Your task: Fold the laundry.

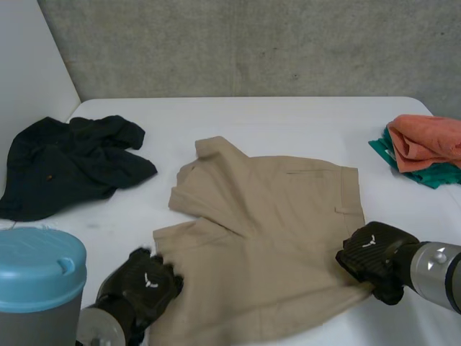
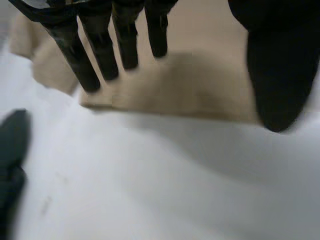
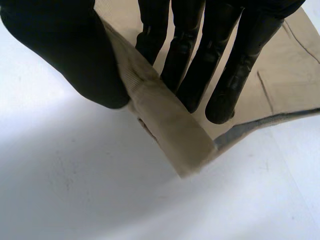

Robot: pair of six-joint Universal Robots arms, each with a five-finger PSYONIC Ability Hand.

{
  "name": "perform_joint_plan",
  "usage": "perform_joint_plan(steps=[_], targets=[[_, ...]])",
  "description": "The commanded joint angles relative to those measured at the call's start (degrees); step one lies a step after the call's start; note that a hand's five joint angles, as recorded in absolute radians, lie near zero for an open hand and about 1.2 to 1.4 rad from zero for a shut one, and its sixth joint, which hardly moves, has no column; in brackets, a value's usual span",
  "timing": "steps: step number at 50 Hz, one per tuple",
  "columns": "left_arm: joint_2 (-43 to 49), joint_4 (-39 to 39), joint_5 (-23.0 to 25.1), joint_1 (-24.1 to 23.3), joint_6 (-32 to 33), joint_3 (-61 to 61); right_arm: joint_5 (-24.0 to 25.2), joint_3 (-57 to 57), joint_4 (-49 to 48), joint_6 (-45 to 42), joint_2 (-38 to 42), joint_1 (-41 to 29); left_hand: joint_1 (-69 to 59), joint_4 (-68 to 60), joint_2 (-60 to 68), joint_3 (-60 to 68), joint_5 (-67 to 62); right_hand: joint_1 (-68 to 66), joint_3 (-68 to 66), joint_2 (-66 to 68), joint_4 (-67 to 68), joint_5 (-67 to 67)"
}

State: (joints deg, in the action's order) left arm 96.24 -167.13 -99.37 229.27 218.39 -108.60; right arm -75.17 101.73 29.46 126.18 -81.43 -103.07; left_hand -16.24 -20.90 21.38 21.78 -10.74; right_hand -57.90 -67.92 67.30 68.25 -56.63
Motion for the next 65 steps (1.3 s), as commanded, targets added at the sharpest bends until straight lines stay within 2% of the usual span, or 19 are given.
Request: perform_joint_plan(steps=[1,4,9,13,20,28,32,33,35,39,43,44,48,55,57,61,64,65], targets=[[0.95,-7.92,0.49,5.47,0.28,7.6,0.37,1.01,-3.08,0.03,0.04,1.29,3.5,8.17,-8.64,-9.04,8.01,-22.1,-12.08,12.7,11.75,-13.37],[3.76,-12.15,0.84,7.33,0.28,9.89,0.37,1.53,-4.49,0.12,0.05,1.29,3.5,8.17,-8.64,-9.04,8.0,-22.1,-12.08,12.7,11.75,-13.37],[13.41,-18.92,5.22,9.44,0.11,16.82,0.46,2.24,-8.0,1.08,0.05,0.94,-0.52,4.14,-4.62,-5.02,3.98,-22.1,-12.08,12.7,11.75,-13.37],[19.75,-19.9,9.79,11.63,-1.12,21.48,0.55,2.41,-10.12,3.28,0.22,0.76,-8.26,-3.59,3.12,2.72,-3.76,-22.1,-12.08,12.7,11.75,-13.37],[27.5,-19.98,15.34,13.22,-5.6,27.38,0.55,3.2,-12.23,4.69,0.57,0.59,-13.98,-9.31,8.84,8.44,-9.48,-22.1,-12.08,12.7,11.75,-13.37],[34.53,-20.34,15.87,13.75,-7.27,32.57,0.55,4.08,-14.34,4.78,0.66,1.03,-32.3,-27.64,27.16,26.76,-27.8,-22.1,-12.08,12.7,11.75,-13.37],[35.68,-20.86,15.96,13.92,-7.28,33.45,0.46,4.44,-15.31,4.96,0.75,1.11,-50.78,-46.11,45.64,45.24,-46.28,-22.1,-12.08,12.7,11.75,-13.37],[35.94,-21.56,15.96,14.1,-7.36,33.45,0.55,4.52,-15.48,5.04,0.75,1.11,-59.49,-54.83,54.35,53.95,-54.99,-22.1,-12.08,12.7,11.75,-13.37],[36.12,-22.27,15.87,14.1,-7.19,33.28,0.55,4.61,-15.92,5.39,0.75,1.11,-63.75,-59.08,58.61,58.21,-59.25,-22.1,-12.08,12.7,11.75,-13.37],[36.03,-23.06,14.38,14.1,-6.84,32.58,0.55,4.52,-16.8,6.27,0.66,1.11,-63.76,-59.1,58.62,58.22,-59.26,-22.1,-12.08,12.7,11.75,-13.37],[35.15,-22.53,8.76,13.57,-6.75,31.44,0.46,4.35,-16.98,6.54,0.66,1.03,-63.76,-59.1,58.62,58.22,-59.26,-22.1,-12.08,12.7,11.75,-13.37],[34.72,-22.53,6.05,13.31,-6.57,30.65,0.46,4.35,-17.07,6.63,0.66,1.03,-63.76,-59.1,58.62,58.22,-59.26,-22.1,-12.08,12.7,11.75,-13.37],[31.47,-22.53,2.08,12.78,-6.22,28.37,0.46,4.26,-17.07,6.63,0.66,1.03,-63.76,-59.1,58.62,58.22,-59.26,-22.1,-12.08,12.7,11.75,-13.37],[29.88,-22.36,1.1,11.64,-5.52,27.22,0.55,4.17,-17.07,7.86,0.66,0.85,-63.76,-59.1,58.62,58.22,-59.26,-22.1,-12.08,12.7,11.75,-13.37],[30.05,-22.44,1.1,10.76,-5.43,26.95,0.55,4.17,-17.07,7.95,0.66,0.85,-53.75,-49.08,48.61,48.21,-49.24,-22.1,-12.08,12.7,11.75,-13.37],[29.53,-22.53,0.66,10.41,-6.04,27.21,0.55,4.17,-17.16,8.21,0.57,0.67,-41.96,-37.3,36.82,36.42,-37.46,-22.1,-12.08,12.7,11.75,-13.37],[27.61,-22.45,0.05,10.41,-6.22,26.95,0.55,4.17,-17.94,8.38,0.57,0.76,-17.62,-12.95,12.48,12.08,-13.11,-22.1,-12.08,12.7,11.75,-13.37],[26.72,-22.45,-0.13,10.41,-6.39,26.86,0.55,4.17,-18.38,8.38,0.57,0.76,-17.69,-13.03,12.55,12.16,-13.19,-22.1,-12.08,12.7,11.75,-13.37]])
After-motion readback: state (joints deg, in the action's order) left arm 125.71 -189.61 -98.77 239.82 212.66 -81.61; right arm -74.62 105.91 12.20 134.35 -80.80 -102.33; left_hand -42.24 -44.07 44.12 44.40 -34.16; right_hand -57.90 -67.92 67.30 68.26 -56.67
